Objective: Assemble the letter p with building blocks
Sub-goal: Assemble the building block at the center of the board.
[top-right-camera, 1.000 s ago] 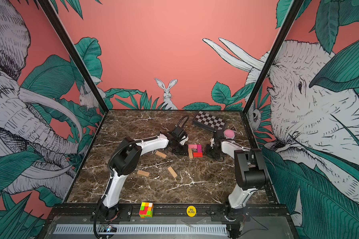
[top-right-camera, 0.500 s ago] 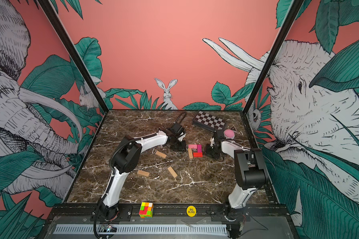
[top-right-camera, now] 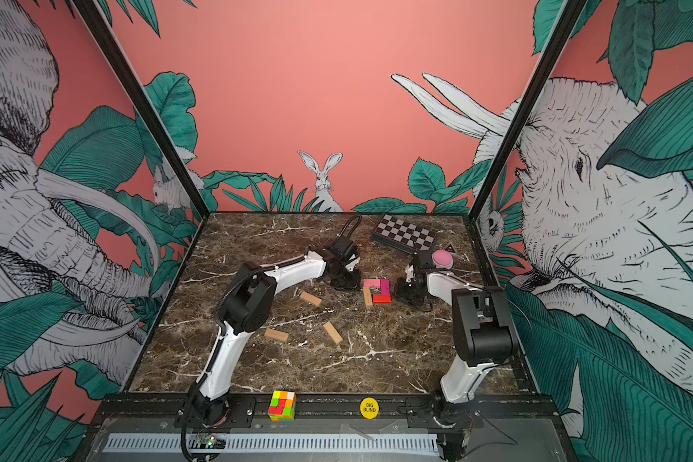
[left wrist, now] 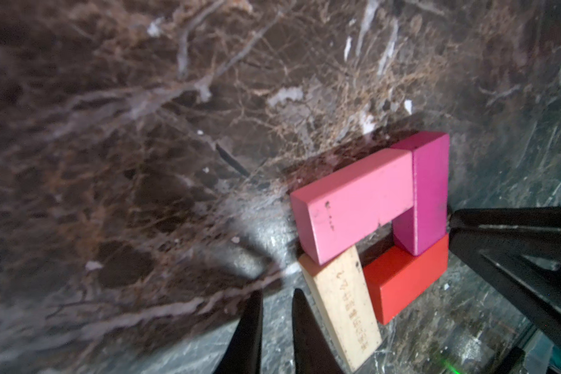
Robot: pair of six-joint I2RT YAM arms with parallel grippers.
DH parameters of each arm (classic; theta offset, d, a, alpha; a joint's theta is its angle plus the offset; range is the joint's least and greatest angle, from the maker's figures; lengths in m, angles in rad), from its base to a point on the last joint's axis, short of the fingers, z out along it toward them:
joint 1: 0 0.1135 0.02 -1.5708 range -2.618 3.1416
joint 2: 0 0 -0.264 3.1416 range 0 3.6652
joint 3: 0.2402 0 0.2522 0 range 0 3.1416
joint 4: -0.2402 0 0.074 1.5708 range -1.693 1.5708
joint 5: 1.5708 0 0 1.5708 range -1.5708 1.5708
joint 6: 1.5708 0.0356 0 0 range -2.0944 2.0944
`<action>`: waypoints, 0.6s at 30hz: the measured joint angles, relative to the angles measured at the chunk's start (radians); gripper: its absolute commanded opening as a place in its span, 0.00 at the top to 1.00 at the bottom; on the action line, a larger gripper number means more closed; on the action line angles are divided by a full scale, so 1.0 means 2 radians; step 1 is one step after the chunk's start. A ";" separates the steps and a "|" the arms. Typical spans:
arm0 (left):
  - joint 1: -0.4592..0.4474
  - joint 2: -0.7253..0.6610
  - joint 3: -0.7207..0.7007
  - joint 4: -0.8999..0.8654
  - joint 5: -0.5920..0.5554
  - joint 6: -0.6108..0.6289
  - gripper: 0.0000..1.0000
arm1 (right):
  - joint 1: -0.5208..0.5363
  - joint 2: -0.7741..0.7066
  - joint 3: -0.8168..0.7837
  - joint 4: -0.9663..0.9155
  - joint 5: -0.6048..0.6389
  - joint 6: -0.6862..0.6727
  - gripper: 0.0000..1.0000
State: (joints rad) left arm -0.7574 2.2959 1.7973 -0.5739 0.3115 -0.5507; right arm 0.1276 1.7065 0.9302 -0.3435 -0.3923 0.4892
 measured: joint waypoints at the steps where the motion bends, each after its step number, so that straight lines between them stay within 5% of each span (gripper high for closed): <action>1: 0.000 0.001 0.000 0.001 0.002 -0.001 0.86 | 0.000 0.000 0.000 0.001 -0.001 0.000 0.68; 6: 0.000 0.004 0.001 0.002 0.006 -0.004 0.94 | -0.001 0.001 -0.001 0.006 -0.004 0.000 0.68; 18: 0.000 0.015 0.016 0.004 0.016 -0.006 0.95 | -0.002 0.001 -0.001 0.007 -0.007 0.000 0.67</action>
State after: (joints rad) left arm -0.7578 2.3260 1.8290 -0.5667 0.3439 -0.5617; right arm 0.1242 1.7084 0.9276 -0.3290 -0.4057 0.4900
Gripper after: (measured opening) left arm 0.053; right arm 0.326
